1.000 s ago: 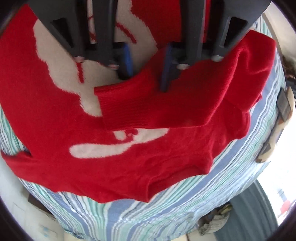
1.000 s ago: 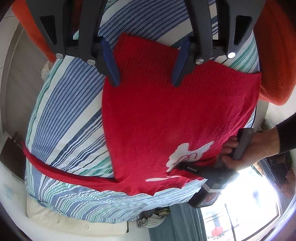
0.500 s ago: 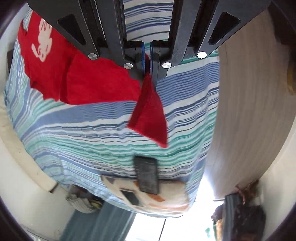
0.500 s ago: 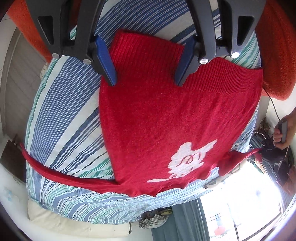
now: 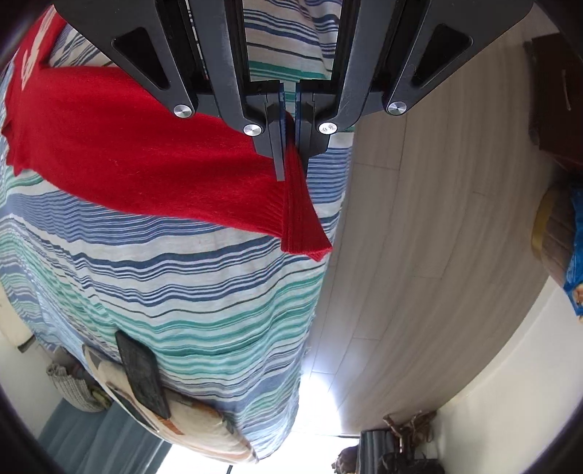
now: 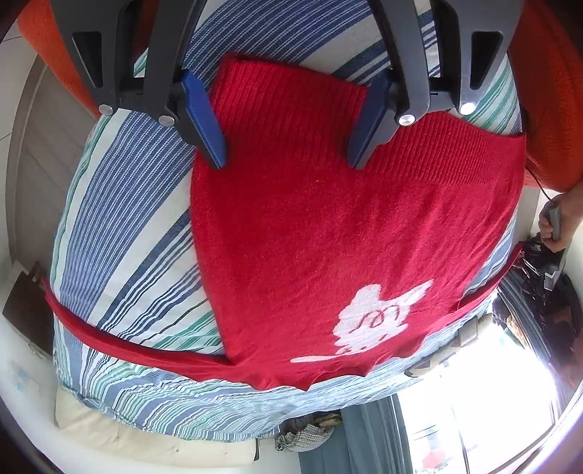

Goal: Fold small clothes
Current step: 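Grasp the other sleeve with the left tool and pull it outward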

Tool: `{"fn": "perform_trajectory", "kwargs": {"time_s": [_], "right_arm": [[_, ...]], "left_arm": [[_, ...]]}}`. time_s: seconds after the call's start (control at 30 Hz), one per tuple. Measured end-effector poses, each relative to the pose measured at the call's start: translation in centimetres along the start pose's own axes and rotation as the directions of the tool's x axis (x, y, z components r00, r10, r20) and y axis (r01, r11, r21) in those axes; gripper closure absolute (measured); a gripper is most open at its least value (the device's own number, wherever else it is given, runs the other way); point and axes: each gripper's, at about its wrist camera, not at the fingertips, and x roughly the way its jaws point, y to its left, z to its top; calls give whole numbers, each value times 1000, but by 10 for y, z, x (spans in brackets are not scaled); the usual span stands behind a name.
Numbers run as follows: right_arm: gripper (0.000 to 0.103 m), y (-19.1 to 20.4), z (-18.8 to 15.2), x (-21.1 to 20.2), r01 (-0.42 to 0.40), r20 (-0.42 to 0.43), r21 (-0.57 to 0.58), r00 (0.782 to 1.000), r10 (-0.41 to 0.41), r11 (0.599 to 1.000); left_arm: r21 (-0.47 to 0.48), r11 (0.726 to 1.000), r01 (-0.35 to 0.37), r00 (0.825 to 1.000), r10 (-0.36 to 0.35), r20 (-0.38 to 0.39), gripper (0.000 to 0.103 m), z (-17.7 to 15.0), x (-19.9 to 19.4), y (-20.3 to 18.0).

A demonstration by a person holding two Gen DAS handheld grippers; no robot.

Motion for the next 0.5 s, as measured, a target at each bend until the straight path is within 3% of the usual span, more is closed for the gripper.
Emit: {"fn": "perform_trajectory", "kwargs": {"time_s": [0.2, 0.27, 0.3, 0.37, 0.5], "right_arm": [[34, 0, 0, 0, 2, -1, 0, 1000, -2, 1000], [34, 0, 0, 1, 4, -2, -2, 1000, -4, 1000], [34, 0, 0, 1, 5, -3, -3, 1000, -5, 1000], [33, 1, 0, 1, 6, -3, -3, 1000, -6, 1000], [32, 1, 0, 2, 5, -3, 0, 1000, -5, 1000]], "left_arm": [[20, 1000, -3, 998, 4, -68, 101, -4, 20, -4], [13, 1000, 20, 992, -18, -123, 94, -3, 31, -2], [1, 1000, -6, 992, 6, -129, 91, -2, 33, 2], [-75, 994, -85, 988, 74, -136, 71, 1, 34, 23], [-295, 951, -88, 985, 38, -168, 68, 4, 30, 79]]}}
